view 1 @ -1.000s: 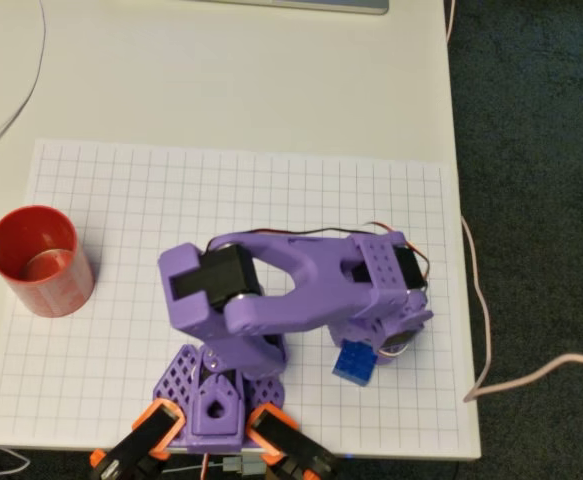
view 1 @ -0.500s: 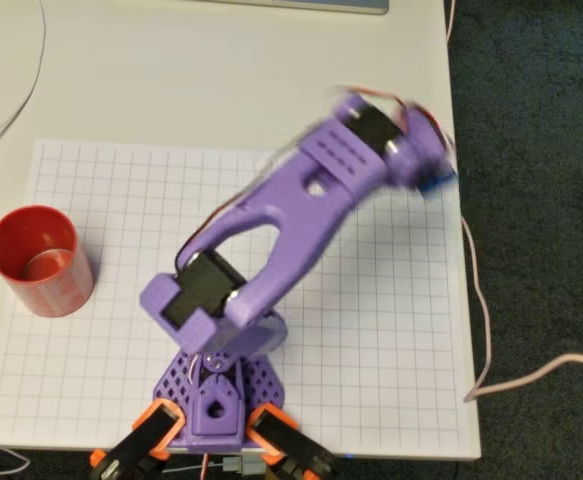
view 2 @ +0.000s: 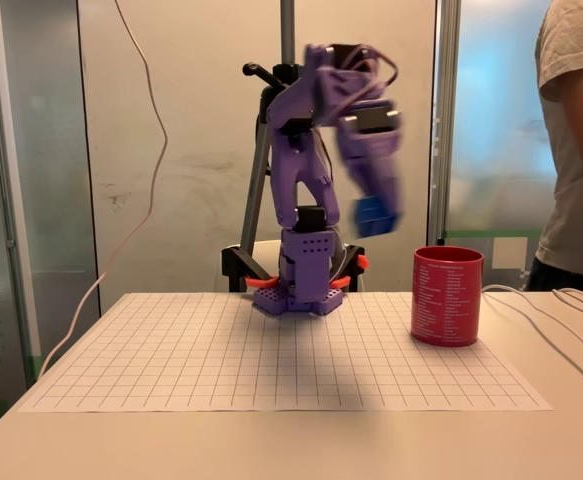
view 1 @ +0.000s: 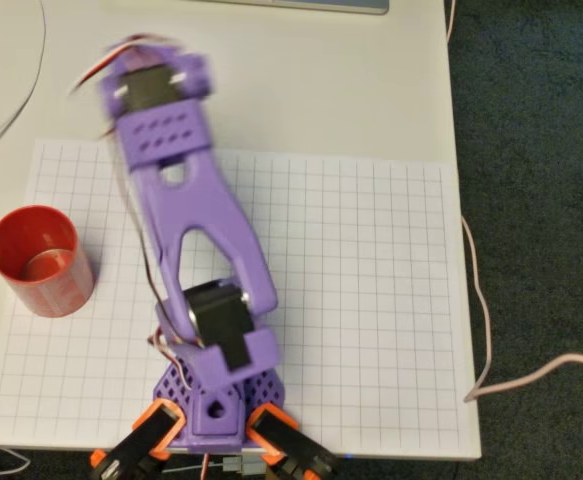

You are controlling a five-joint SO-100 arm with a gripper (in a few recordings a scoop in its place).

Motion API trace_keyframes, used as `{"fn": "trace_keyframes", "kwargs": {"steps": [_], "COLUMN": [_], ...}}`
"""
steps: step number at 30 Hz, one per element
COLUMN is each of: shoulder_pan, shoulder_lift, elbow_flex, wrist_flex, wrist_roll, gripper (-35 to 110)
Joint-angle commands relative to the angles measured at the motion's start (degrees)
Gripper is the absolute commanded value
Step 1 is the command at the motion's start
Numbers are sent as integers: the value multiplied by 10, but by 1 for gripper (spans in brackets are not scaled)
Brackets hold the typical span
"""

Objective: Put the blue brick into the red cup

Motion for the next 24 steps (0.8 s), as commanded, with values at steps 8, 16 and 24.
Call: {"fn": "trace_keyframes", "kwargs": {"steps": [8,16,24], "shoulder_pan": [-423,-432,-352], "shoulder_lift": [58,76,76], "elbow_flex": [51,54,69], "wrist_flex": [83,69,44], "wrist_roll": [76,54,-42], "gripper": [0,0,0]}}
